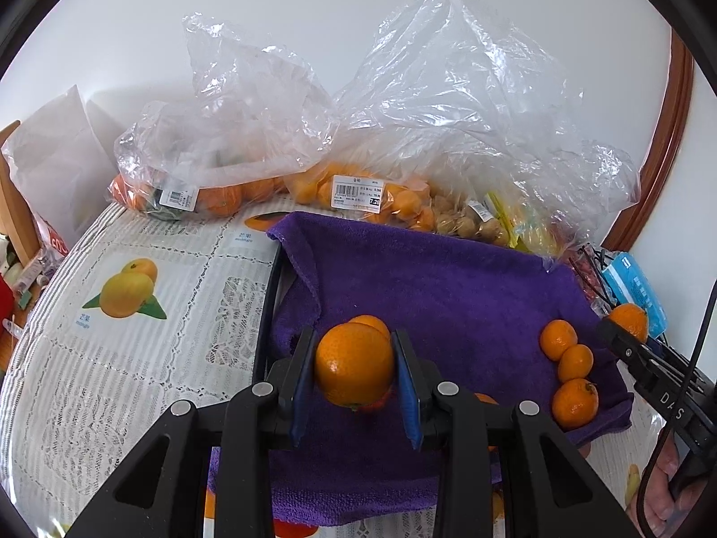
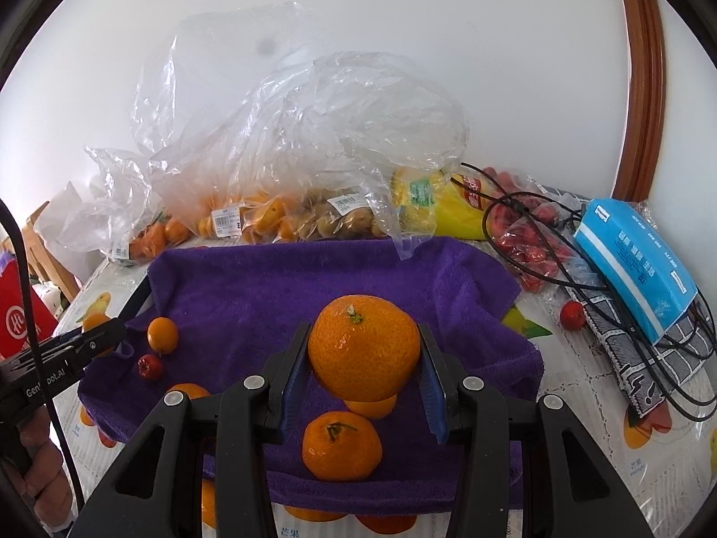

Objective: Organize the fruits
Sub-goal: 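Lower both oranges onto the towel beside the other fruit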

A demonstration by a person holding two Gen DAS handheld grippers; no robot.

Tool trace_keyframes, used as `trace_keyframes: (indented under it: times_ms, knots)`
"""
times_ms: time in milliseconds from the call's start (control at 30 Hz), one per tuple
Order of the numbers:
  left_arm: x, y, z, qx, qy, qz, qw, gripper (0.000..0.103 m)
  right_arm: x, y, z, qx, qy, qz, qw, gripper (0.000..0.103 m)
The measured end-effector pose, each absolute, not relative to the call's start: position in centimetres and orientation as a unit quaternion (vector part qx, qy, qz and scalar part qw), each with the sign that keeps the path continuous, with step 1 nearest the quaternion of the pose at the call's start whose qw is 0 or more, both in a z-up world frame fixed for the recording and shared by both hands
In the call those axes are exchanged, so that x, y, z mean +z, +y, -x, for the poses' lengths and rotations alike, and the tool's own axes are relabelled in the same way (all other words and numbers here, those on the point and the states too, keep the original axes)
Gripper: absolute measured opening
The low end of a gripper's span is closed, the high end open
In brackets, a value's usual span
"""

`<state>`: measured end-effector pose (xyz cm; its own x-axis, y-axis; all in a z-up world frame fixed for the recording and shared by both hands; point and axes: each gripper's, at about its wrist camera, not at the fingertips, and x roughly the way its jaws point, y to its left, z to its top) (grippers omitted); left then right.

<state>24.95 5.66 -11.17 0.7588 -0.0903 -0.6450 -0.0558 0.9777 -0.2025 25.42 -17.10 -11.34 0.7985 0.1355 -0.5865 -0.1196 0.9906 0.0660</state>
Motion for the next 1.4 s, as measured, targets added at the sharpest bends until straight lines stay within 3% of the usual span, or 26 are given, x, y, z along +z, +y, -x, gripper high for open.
trace_keyframes:
  times_ms: [1400]
  knots:
    - [-11.0,5.0,-24.9,-0.028,0.355,0.108,0.928,0.031,-13.1,-16.3,-26.2,0.063,0.334,0.014,0.94,0.044]
